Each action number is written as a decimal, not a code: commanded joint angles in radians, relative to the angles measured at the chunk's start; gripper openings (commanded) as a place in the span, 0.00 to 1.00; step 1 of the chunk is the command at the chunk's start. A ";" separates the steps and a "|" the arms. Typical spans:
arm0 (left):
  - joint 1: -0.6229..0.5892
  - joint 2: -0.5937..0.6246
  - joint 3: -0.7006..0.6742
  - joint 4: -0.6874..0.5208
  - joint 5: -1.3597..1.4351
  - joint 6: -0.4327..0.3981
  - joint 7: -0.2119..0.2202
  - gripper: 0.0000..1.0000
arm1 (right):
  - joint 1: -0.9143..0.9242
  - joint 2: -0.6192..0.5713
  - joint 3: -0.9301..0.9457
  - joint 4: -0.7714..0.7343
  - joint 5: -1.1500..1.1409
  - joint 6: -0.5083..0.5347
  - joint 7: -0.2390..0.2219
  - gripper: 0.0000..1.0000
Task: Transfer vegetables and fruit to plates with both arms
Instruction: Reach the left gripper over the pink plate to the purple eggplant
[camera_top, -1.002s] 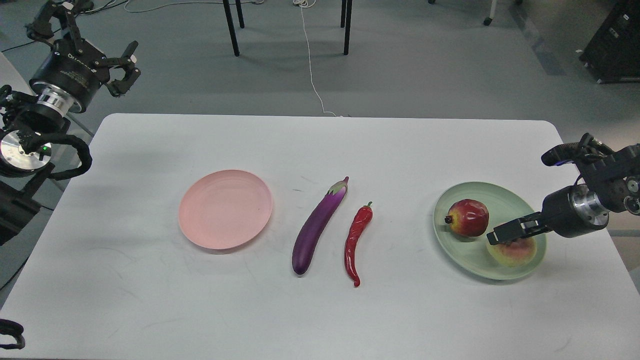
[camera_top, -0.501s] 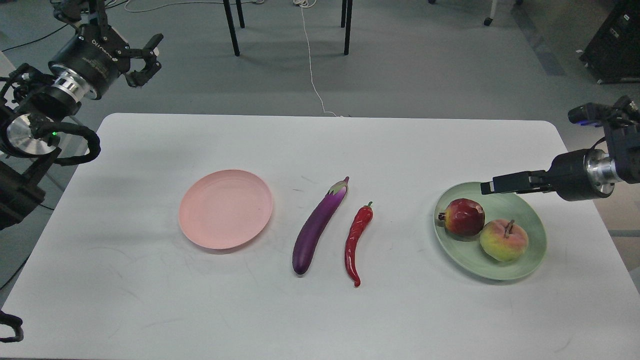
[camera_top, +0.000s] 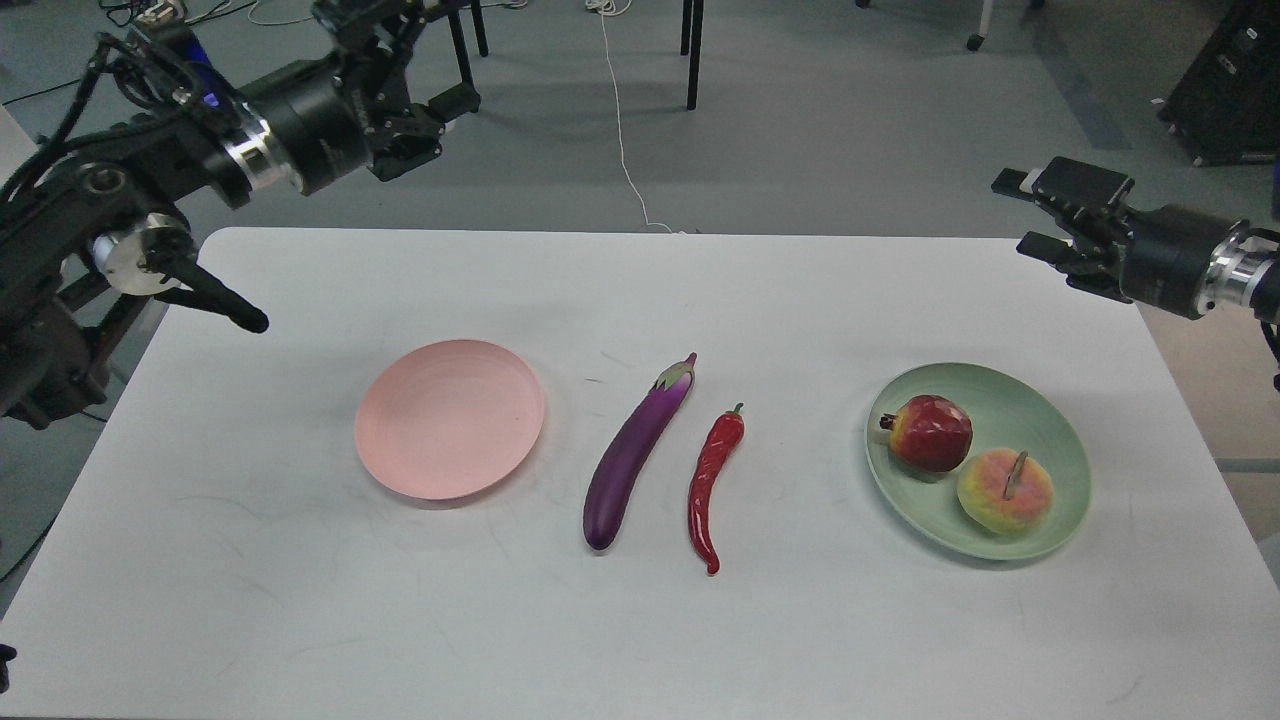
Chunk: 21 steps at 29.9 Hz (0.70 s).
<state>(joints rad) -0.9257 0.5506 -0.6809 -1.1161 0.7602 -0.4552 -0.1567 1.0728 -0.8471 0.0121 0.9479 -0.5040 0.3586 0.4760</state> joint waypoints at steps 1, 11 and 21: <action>0.013 -0.069 0.043 -0.048 0.276 0.045 0.000 0.98 | -0.057 0.034 0.113 -0.055 0.114 0.002 0.004 0.99; 0.007 -0.169 0.337 -0.062 0.881 0.156 0.009 0.98 | -0.155 0.054 0.187 -0.087 0.590 0.130 0.001 0.99; 0.008 -0.274 0.415 -0.048 1.280 0.167 0.054 0.97 | -0.448 0.026 0.360 -0.078 0.739 0.130 0.013 0.99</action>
<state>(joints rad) -0.9194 0.2948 -0.2943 -1.1703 1.9532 -0.2974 -0.1069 0.7204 -0.8193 0.2982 0.8658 0.2240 0.4885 0.4880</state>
